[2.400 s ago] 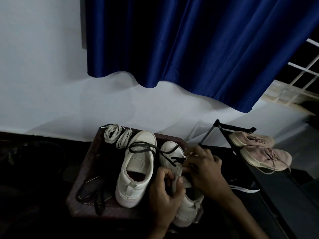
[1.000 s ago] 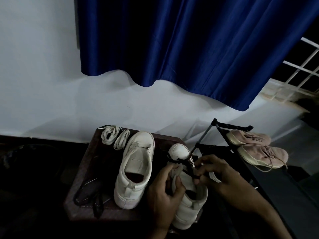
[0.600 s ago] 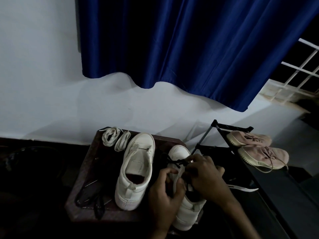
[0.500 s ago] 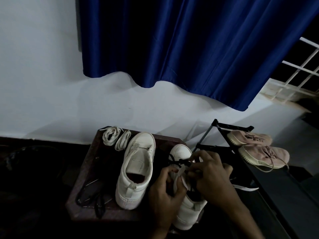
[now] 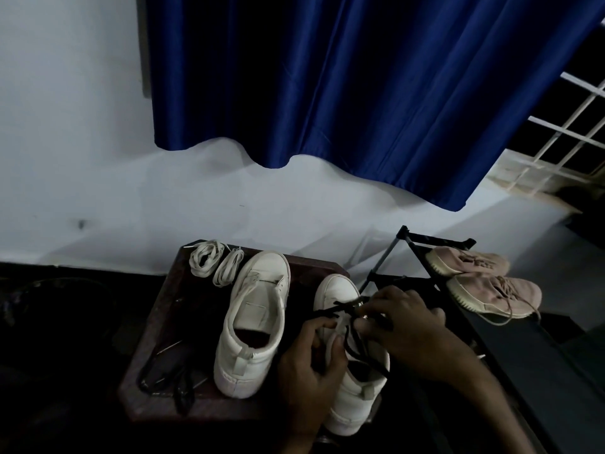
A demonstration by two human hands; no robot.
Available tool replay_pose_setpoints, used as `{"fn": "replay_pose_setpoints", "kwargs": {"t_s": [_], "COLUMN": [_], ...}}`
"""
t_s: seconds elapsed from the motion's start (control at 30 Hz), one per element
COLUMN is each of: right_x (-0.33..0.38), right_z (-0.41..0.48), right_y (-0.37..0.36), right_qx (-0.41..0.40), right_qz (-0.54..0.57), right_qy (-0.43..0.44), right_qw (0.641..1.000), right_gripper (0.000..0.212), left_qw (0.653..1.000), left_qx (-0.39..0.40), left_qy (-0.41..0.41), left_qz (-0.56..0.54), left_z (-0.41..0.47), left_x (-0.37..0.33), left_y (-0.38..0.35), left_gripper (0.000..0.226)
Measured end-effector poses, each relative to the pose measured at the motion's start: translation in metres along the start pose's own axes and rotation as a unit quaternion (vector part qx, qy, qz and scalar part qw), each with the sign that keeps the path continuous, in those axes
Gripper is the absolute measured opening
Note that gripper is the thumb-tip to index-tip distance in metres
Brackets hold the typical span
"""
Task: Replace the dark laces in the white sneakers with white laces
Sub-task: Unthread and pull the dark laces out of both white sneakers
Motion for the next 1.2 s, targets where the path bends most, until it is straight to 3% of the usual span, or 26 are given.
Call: {"fn": "replay_pose_setpoints", "kwargs": {"t_s": [0.23, 0.4, 0.53, 0.67, 0.83, 0.97, 1.2], "right_x": [0.006, 0.004, 0.008, 0.007, -0.013, -0.004, -0.006], "right_z": [0.026, 0.021, 0.001, -0.016, -0.012, 0.006, 0.017], "right_y": [-0.027, -0.028, 0.002, 0.013, 0.001, -0.007, -0.023], "right_qx": [-0.017, -0.056, -0.049, -0.051, 0.058, 0.058, 0.038], "right_qz": [0.103, 0.072, 0.070, 0.228, 0.065, -0.027, 0.125], "right_qy": [0.019, 0.018, 0.053, 0.101, 0.079, 0.053, 0.054], "right_qw": [0.994, 0.996, 0.995, 0.967, 0.993, 0.997, 0.990], "right_gripper": [0.021, 0.007, 0.020, 0.018, 0.013, 0.029, 0.018], "left_qw": [1.000, 1.000, 1.000, 1.000, 1.000, 0.999, 0.998], "left_qx": [0.007, 0.001, -0.007, -0.012, 0.011, 0.022, 0.044], "left_qy": [-0.001, -0.008, -0.021, -0.008, -0.018, -0.014, 0.002], "left_qz": [-0.003, 0.010, 0.015, 0.028, 0.010, -0.019, -0.046], "left_z": [0.001, 0.001, 0.001, 0.004, 0.002, -0.002, 0.000], "left_x": [0.000, 0.000, -0.005, -0.004, -0.003, -0.002, -0.003], "left_y": [-0.001, 0.000, 0.003, 0.001, -0.004, -0.005, -0.006], "left_gripper": [0.022, 0.028, 0.030, 0.027, 0.019, 0.012, 0.017]}}
Point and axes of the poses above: each hand's wrist, its own z-axis towards the middle knuckle, its own y-axis out of the back of the hand, x = y × z, the point moved 8 cm from there along z, towards the middle knuckle, and after that the axes turned 7 degrees about -x, right-handed, at the moved point
